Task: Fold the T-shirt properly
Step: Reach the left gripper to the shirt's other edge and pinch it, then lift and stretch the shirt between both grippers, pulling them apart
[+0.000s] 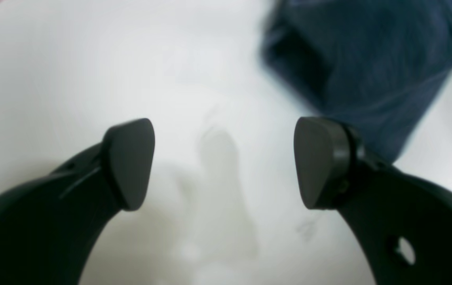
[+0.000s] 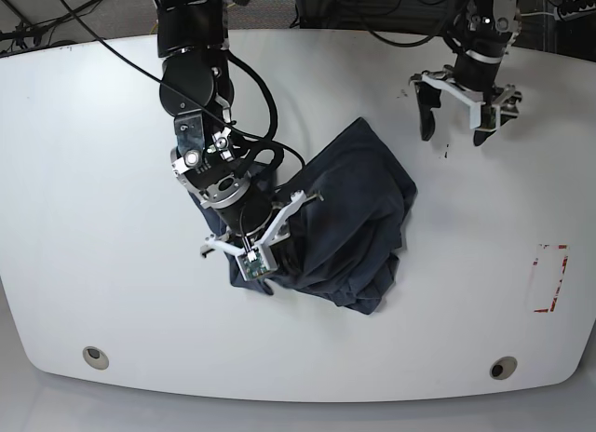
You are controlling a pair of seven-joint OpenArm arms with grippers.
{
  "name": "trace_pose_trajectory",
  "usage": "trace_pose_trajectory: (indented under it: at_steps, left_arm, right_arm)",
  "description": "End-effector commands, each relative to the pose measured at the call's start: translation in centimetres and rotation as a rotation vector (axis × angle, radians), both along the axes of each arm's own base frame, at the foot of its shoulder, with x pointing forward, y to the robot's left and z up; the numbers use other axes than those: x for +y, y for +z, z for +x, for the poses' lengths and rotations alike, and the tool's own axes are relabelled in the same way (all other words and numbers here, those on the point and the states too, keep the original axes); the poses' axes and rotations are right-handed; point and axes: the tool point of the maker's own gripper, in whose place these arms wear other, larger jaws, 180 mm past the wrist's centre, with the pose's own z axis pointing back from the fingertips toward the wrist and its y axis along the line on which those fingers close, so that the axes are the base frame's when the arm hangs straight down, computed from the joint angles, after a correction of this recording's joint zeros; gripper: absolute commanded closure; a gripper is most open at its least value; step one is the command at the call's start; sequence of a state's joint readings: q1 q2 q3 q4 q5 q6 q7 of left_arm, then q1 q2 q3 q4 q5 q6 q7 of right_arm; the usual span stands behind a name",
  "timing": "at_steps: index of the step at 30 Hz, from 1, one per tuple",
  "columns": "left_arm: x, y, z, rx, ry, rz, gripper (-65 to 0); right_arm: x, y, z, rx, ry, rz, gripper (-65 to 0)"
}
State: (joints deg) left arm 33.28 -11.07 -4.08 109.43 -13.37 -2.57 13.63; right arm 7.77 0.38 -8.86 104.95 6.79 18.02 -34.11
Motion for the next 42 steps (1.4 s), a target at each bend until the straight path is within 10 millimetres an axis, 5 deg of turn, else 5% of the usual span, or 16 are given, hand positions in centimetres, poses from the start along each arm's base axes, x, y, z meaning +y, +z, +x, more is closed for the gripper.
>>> trace_pose_trajectory:
  at_steps: [1,8,12,23,31,33,38,39,42]
  left_arm:
    - [-1.2,0.3,0.5,0.008,-0.034,-0.009,-51.8]
    - [-5.7,0.1,1.1,0.023,-0.153,-0.050,-51.8]
    - [-7.7,-2.0,0.9,0.095,-0.220,-0.053,-51.8]
    - [-8.4,-6.3,2.5,0.180,-0.202,-0.072,-51.8]
    - [-11.7,-8.2,2.5,0.227,-0.296,-0.075,-51.5]
    - [-12.2,-8.7,2.4,0.241,-0.314,-0.073,-47.1]
    - [-12.1,-10.5,2.6,0.283,-0.321,-0.051,-4.4]
    - [-11.9,-10.9,2.7,0.293,-0.317,-0.046,0.0]
    - [-11.4,-11.1,3.0,0.292,-0.303,-0.043,0.0]
  right_arm:
    - [0.0,6.0,0.5,-0.173,0.011,0.037,0.0]
    - [-1.6,9.1,1.3,-0.276,0.007,-0.028,0.0]
    - [-2.5,10.4,2.0,-0.316,0.001,-0.061,0.0]
    - [-3.2,10.5,2.1,-0.326,-0.003,-0.087,0.0]
    - [-3.3,10.6,2.1,-0.329,-0.004,-0.092,0.0]
    - [-3.4,11.1,2.3,-0.343,-0.006,-0.093,0.0]
    - [-4.0,11.2,2.6,-0.348,-0.013,-0.113,0.0]
    - [-4.3,11.4,2.7,-0.354,-0.017,-0.120,0.0]
    - [-4.6,11.5,2.8,-0.357,-0.022,-0.129,0.0]
